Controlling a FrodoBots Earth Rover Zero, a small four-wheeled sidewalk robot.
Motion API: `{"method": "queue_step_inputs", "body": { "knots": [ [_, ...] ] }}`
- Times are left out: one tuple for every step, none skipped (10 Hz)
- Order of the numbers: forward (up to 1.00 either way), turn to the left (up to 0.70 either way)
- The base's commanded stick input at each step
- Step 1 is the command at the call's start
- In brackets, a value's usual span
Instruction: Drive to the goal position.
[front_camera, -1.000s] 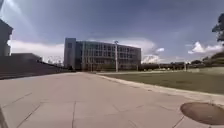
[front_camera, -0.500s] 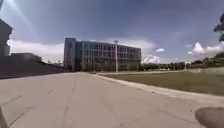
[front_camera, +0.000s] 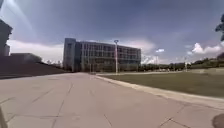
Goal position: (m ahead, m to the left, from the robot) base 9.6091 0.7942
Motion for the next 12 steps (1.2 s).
{"method": "queue_step_inputs", "body": {
  "knots": [
    [0.70,0.00],
    [0.70,0.00],
    [0.70,0.00],
    [0.70,0.00],
    [0.70,0.06],
    [0.70,0.21],
    [0.70,0.31],
    [0.70,0.26],
    [0.70,0.08],
    [0.70,0.00],
    [0.70,0.00],
    [0.70,0.00]
  ]
}}
